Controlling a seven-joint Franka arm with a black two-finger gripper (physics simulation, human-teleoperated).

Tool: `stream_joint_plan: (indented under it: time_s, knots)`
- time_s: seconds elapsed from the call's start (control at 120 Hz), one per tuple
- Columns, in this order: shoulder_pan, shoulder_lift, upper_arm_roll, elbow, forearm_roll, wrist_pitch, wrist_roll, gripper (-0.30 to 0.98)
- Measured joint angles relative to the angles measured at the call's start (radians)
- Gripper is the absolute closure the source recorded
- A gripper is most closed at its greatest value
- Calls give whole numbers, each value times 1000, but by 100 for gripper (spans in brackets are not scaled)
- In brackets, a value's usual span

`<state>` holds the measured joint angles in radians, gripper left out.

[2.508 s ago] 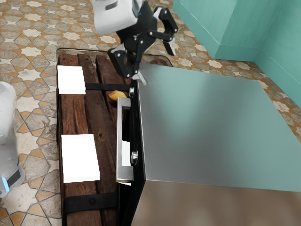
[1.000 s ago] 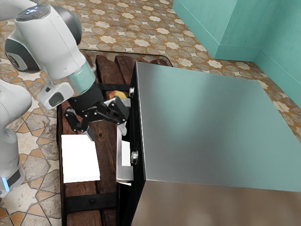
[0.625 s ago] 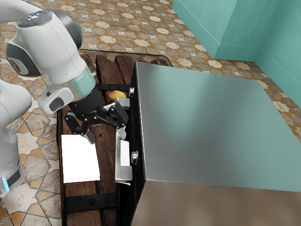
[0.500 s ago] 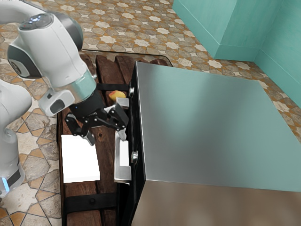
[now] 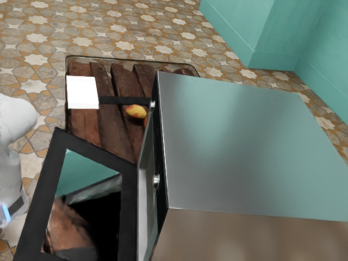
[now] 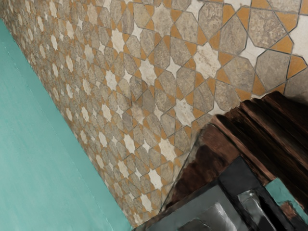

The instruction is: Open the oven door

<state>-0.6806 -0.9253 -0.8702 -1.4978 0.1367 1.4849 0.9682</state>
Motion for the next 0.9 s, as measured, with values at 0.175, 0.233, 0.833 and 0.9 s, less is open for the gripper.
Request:
stream_joint_plan:
  time_s: [0.175,0.233,0.833,0.9]
  knots:
    - [260,853,1064,420,136,-67,-149,0]
    - [363,972,1233,434,59,-75,-204,0]
    - [289,1092,1340,279,-156,-46,-551,0]
    - [308,1089,1339,276,-172,-49,-589,0]
